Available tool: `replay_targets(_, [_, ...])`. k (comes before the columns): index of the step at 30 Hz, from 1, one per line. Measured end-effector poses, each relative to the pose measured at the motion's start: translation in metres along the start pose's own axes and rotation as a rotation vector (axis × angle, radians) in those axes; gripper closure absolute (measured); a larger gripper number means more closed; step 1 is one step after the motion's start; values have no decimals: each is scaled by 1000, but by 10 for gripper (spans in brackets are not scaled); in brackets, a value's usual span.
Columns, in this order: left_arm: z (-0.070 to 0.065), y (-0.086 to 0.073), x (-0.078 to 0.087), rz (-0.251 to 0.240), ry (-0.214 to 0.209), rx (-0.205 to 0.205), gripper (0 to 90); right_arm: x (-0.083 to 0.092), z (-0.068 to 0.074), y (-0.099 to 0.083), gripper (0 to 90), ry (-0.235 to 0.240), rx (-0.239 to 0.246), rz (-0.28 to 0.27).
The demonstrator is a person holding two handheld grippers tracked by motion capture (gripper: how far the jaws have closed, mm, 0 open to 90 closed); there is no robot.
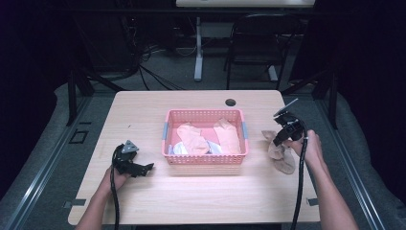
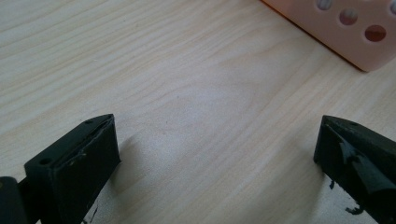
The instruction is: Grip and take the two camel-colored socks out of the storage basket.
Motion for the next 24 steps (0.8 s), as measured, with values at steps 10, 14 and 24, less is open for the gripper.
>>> replay_targets(10, [0, 0, 0, 1, -1, 0, 0, -8, -1, -17, 458, -4, -17, -52])
replay_targets(14, [0, 0, 0, 1, -2, -1, 0, 8, -8, -28, 265, 4, -40, -97])
replay_targets(24, [0, 1, 0, 4, -5, -6, 0, 11, -25, -69, 23, 27, -78, -126])
Point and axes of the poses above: each handheld gripper's, and its own axes: x roughly backward along the jaws, y roughly out of its top, z roughly to its left, the point moved 1 cm from there along -x, roughly forward along the jaws, and after that the axes turned 9 degrees about -y, right-handed, at the moved point
